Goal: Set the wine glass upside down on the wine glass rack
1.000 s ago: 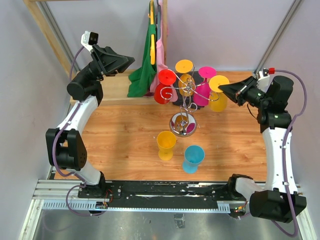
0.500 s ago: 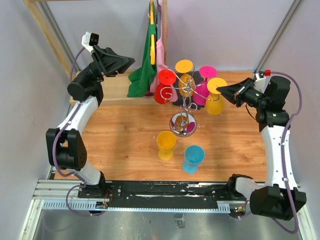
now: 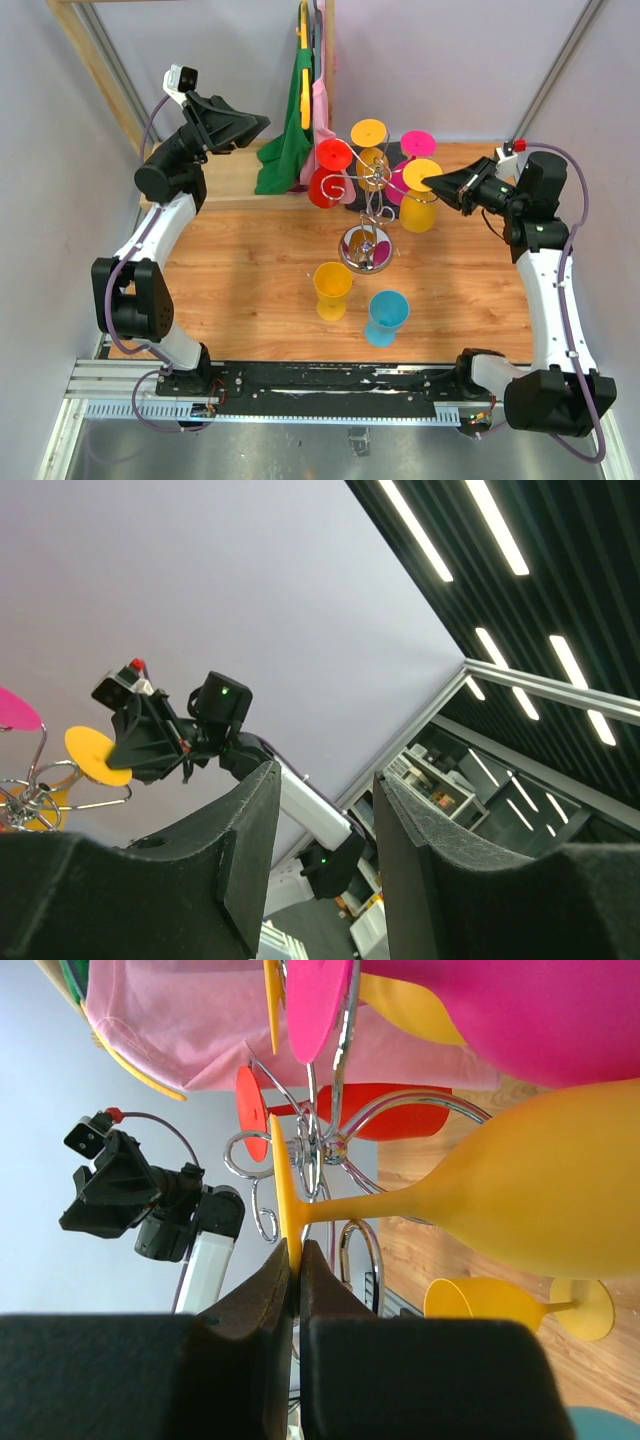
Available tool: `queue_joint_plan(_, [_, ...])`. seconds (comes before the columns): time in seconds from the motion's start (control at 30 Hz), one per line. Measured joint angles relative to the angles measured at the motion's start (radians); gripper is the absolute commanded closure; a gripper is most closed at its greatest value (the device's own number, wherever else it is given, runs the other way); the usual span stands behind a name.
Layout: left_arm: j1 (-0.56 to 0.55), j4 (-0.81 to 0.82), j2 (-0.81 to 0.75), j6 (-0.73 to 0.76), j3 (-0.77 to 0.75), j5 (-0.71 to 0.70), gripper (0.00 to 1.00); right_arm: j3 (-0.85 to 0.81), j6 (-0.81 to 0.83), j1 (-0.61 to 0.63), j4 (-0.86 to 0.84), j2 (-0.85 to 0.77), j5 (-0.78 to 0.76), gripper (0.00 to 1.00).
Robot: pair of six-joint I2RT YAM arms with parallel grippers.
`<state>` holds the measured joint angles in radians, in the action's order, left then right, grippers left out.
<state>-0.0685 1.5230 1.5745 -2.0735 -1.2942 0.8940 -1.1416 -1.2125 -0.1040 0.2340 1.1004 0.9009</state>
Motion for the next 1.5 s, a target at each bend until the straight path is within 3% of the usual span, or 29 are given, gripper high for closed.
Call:
queue_joint_plan(0.93, [0.000,0.000,-0.058,0.000,0.040,-0.002,0.53,0.034,0.006,0.021,0.025,-0.081,0.042,0.99])
queue_joint_plan(1.5, [0.000,-0.001,-0.079,0.000,0.051,-0.001,0.53,0.041,0.026,-0.035,0.051,-0.097,0.054,0.99])
